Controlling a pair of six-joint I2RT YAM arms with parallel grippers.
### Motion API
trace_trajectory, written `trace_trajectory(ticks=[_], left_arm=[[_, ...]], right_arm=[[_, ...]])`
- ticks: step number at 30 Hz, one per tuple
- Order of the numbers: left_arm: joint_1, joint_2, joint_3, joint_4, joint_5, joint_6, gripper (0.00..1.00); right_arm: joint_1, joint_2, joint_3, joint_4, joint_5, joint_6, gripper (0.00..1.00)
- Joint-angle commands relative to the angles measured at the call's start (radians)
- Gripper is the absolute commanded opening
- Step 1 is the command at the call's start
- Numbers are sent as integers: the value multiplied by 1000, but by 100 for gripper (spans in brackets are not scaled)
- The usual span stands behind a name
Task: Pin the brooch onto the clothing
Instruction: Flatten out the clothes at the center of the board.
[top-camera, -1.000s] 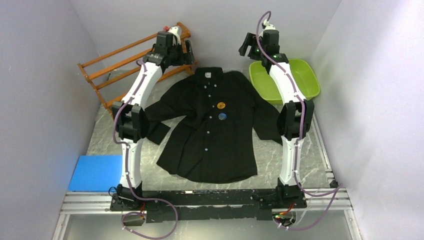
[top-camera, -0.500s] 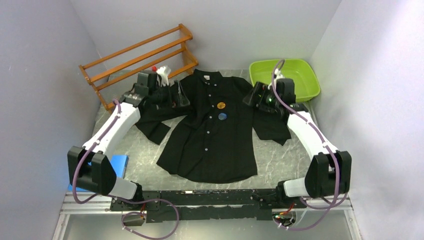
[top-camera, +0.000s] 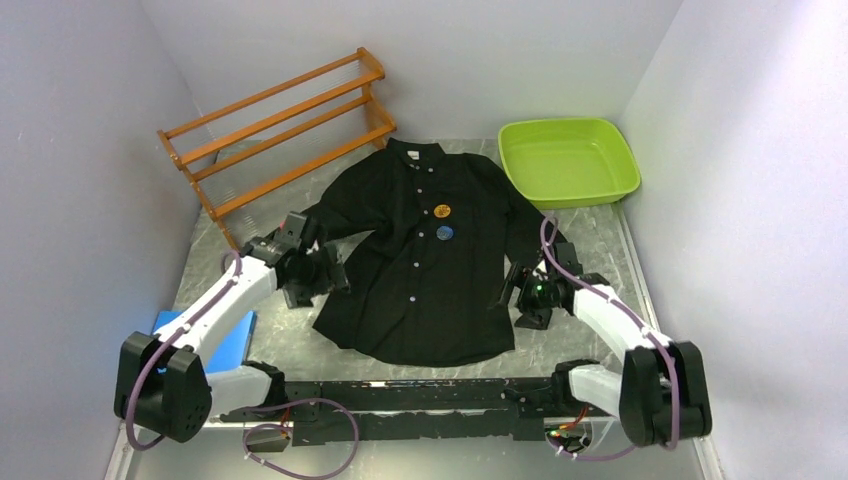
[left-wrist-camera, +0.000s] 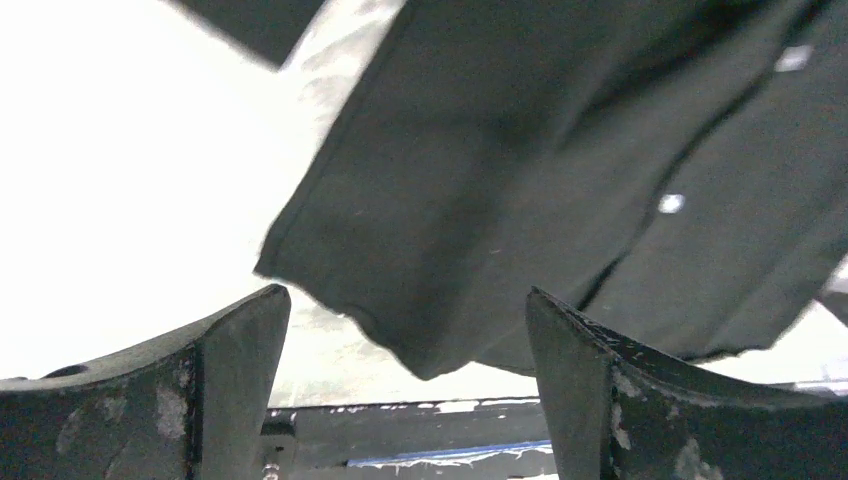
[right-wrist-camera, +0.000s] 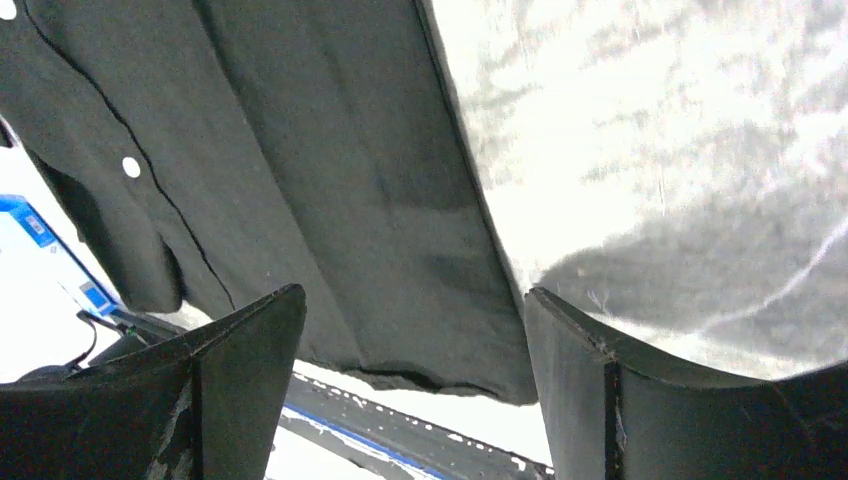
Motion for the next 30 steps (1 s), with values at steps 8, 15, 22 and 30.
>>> trace_trajectory(ticks=[8,15,22,30], left_arm=[[3,126,-243,80,-2,-243,74],[8,119,-309,160,44,-290,18],[9,-110,-337,24,53,-407,3],[7,-355,-310,-265,66,-536,3]], right_arm=[[-2,-169,-168,-48,-5,119,70],[-1,-73,-214,55,-43,121,49],[-5,-140,-162,-42,6,116,0],[-17,-362,-17,-336,186,157,0]])
